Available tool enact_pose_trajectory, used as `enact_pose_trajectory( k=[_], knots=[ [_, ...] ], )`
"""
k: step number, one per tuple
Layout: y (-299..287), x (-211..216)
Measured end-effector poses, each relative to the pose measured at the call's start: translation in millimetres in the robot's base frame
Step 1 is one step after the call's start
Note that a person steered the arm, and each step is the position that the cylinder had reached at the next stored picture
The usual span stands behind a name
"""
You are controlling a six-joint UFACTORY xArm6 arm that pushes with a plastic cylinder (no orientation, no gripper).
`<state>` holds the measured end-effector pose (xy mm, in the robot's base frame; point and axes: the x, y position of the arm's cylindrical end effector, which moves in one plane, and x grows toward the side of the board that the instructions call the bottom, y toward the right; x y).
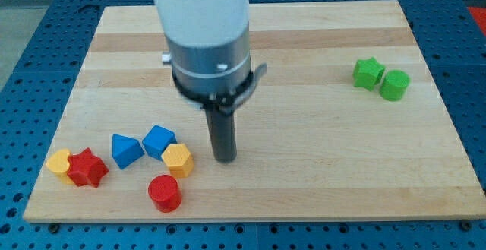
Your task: Point your arm at the yellow heart
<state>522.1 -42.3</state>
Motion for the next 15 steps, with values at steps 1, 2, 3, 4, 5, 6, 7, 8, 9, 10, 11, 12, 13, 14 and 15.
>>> enact_pose_trajectory(
  k=[1,2,3,4,5,6,7,8,9,10,11,12,13,14,15],
  knots=[
    [-24,-103],
    [-56,-119],
    [-143,-170],
    [-197,-177],
    [-235,-165],
    [-261,-152],
    [-263,-151],
    [-262,-151],
    [-263,-150],
    [-262,-150],
    [-262,-150],
    [-262,-151],
    [-262,-152],
    [-262,-152],
    [-261,-107]
  ],
)
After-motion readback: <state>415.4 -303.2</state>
